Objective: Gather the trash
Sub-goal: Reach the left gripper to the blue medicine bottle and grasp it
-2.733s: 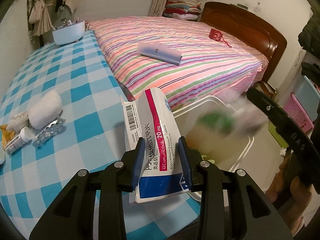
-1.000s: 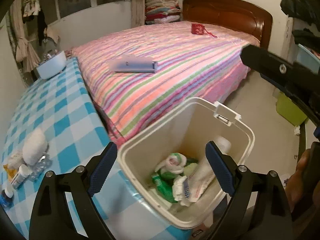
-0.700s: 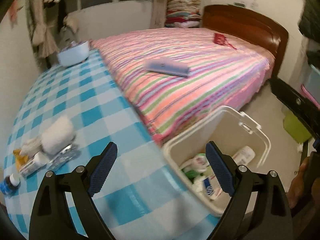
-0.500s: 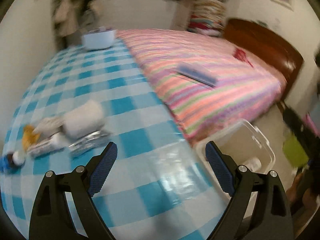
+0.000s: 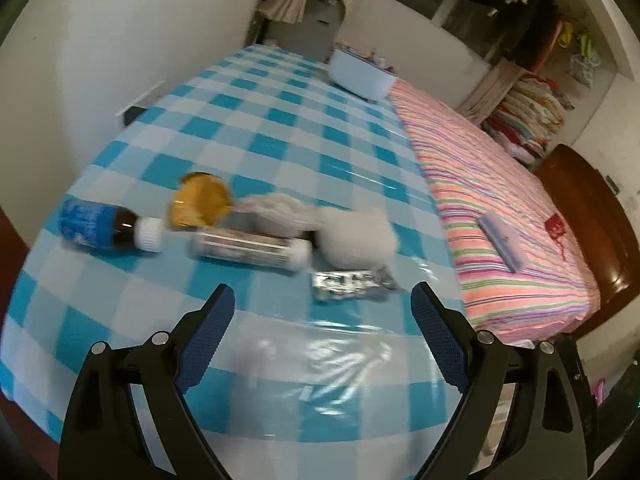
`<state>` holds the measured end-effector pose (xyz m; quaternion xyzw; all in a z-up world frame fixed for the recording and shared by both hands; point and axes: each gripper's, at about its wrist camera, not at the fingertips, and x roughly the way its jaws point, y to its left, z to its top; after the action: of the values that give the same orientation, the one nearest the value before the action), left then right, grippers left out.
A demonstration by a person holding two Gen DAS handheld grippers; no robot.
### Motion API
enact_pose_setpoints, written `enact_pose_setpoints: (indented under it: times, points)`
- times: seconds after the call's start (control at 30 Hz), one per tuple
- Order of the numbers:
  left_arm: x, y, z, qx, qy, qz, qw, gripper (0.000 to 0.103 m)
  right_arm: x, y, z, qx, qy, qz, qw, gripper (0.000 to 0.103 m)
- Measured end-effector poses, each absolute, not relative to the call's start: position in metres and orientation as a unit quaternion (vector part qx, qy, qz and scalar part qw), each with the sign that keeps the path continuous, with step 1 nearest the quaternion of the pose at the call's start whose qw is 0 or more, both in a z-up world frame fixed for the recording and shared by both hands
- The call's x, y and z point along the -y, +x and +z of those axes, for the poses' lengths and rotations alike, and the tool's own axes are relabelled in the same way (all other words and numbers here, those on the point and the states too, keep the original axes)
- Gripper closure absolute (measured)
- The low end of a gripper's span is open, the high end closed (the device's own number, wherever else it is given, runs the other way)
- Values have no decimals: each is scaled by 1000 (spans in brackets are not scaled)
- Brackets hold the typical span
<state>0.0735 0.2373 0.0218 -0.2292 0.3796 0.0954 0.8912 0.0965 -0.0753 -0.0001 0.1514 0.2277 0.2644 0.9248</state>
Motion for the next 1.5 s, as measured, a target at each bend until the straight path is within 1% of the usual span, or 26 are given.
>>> enact_pose_setpoints:
  times: [0.2,0.3,0.4,0.57,0.67,0.73,0.83,1.13,1.33,1.37,1.43,1.5]
  points:
    - [-259,72,32,-415,-187,80,887,15,55,99,-5,-240,144,284,917,38]
    - [-278,70,48,-413,-131,63,899,15,51,101,-5,-242,141,286,916,38]
    - [-294,71,61,-418,-45,29,907,15,50,103,-7,-247,140,286,915,38]
    - [-322,78,51,-465,70,-24,882,15,45,108,-11,-258,144,286,911,38]
    - [-332,82,42,-495,110,-57,860,15,39,111,-13,-266,142,292,907,38]
    - [-333,85,26,-519,136,-82,840,15,34,112,-13,-270,138,297,906,38]
    - [-332,92,10,-531,181,-79,824,15,30,112,-15,-273,137,301,903,38]
    - [-357,113,-23,-590,195,-95,778,16,23,112,-15,-280,135,309,899,38]
    - [-359,126,-41,-612,191,-101,761,17,22,114,-16,-284,135,311,897,38]
    - [-357,128,-43,-613,192,-104,759,21,22,114,-16,-285,134,311,897,38]
    - [-354,131,-45,-615,193,-108,757,21,22,114,-16,-284,135,311,897,38]
    - [-355,134,-47,-618,185,-106,757,28,22,114,-16,-284,135,311,897,38]
